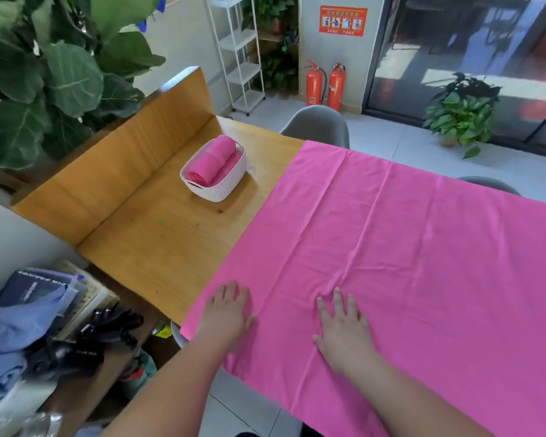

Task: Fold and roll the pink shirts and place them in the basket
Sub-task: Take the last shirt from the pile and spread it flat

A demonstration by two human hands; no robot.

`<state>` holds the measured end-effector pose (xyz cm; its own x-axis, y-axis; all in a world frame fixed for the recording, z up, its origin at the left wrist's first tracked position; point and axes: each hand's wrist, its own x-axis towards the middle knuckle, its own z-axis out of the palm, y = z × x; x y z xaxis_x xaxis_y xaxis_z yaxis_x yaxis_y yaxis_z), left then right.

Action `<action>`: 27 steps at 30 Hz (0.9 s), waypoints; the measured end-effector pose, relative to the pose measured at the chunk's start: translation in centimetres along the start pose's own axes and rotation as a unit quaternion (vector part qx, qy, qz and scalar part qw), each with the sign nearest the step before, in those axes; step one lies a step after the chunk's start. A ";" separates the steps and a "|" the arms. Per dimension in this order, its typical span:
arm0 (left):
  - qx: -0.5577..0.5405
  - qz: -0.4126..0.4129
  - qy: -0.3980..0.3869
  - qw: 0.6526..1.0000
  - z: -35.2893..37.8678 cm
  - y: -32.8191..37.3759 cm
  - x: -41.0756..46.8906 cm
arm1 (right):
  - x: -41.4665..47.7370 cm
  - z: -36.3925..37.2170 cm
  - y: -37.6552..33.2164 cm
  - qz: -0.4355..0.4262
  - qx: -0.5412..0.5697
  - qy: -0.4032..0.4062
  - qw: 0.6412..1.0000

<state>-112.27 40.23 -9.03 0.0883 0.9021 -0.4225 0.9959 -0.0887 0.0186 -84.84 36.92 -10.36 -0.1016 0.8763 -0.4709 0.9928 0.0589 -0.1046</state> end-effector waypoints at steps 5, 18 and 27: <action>0.003 0.080 0.023 0.996 -2.4 0.2 6.1 | 0.8 -0.5 -0.6 0.031 0.031 0.012 0.999; 0.072 0.250 0.078 0.962 -4.1 -6.6 18.8 | 0.7 1.7 -9.7 0.300 0.155 0.081 0.938; 0.076 0.365 0.085 0.924 -4.3 -12.6 21.2 | 3.2 1.5 -19.7 0.312 0.150 0.091 0.934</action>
<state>-122.89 62.24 -14.31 0.7496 0.6311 -0.1995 0.6570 -0.7460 0.1085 -104.82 37.84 -11.14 0.5295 0.7643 -0.3681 0.7900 -0.6023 -0.1142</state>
